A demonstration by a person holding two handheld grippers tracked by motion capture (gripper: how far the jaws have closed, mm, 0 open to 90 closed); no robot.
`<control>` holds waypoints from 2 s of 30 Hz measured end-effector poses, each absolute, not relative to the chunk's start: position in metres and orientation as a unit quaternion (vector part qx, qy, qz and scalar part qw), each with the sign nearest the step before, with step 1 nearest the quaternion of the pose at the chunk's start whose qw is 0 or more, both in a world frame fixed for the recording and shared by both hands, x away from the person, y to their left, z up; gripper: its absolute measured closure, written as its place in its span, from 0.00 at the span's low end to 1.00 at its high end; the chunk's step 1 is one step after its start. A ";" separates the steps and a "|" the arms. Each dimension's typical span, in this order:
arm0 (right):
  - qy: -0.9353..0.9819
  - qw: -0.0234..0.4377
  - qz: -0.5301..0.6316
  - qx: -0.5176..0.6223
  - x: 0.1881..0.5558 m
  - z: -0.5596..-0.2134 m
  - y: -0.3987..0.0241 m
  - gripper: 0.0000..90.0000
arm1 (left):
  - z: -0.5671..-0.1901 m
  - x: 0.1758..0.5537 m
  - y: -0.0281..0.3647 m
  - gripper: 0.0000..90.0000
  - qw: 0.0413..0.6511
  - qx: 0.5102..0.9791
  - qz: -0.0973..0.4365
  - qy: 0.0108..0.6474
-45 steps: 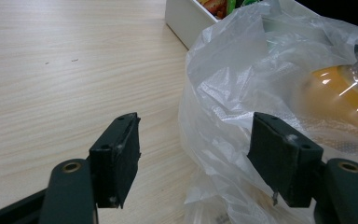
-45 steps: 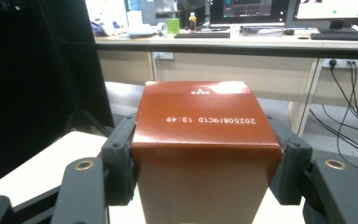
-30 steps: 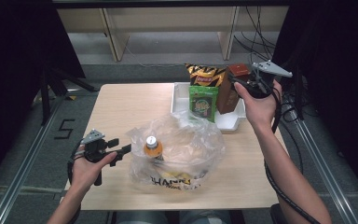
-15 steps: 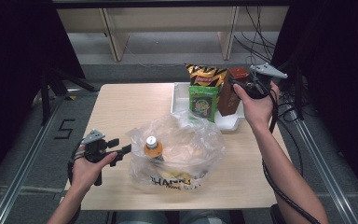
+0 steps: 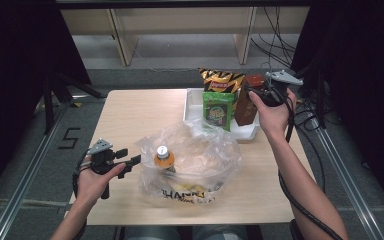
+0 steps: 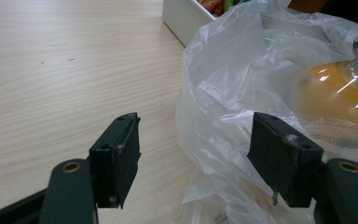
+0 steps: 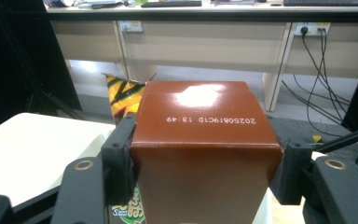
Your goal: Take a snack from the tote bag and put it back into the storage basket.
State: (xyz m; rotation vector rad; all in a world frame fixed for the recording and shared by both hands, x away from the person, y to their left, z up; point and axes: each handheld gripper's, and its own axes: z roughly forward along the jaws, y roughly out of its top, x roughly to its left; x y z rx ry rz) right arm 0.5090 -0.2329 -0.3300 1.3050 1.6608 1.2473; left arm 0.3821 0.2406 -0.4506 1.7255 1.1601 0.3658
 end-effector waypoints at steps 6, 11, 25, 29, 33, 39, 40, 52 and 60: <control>0.633 0.337 0.474 0.511 0.513 -0.333 -0.230 0.43 | -0.452 0.382 0.239 0.36 0.492 0.711 0.149 0.481; 0.639 0.345 0.467 0.505 0.517 -0.338 -0.233 0.43 | -0.451 0.382 0.241 0.36 0.492 0.710 0.150 0.481; 0.635 0.342 0.454 0.523 0.524 -0.351 -0.233 0.43 | -0.451 0.382 0.240 0.36 0.492 0.712 0.151 0.478; 0.630 0.339 0.450 0.534 0.526 -0.354 -0.231 0.43 | -0.451 0.382 0.240 0.36 0.492 0.712 0.151 0.478; 0.634 0.342 0.445 0.532 0.528 -0.356 -0.231 0.43 | -0.451 0.382 0.240 0.36 0.492 0.712 0.150 0.477; 0.634 0.340 0.445 0.533 0.530 -0.360 -0.230 0.43 | -0.452 0.382 0.240 0.36 0.493 0.713 0.149 0.476; 0.633 0.336 0.443 0.539 0.530 -0.361 -0.229 0.43 | -0.452 0.382 0.241 0.36 0.492 0.713 0.149 0.477; 0.632 0.339 0.434 0.545 0.533 -0.368 -0.227 0.43 | -0.451 0.382 0.240 0.36 0.492 0.713 0.151 0.477; 0.634 0.340 0.427 0.548 0.535 -0.374 -0.227 0.43 | -0.452 0.382 0.240 0.36 0.491 0.714 0.151 0.476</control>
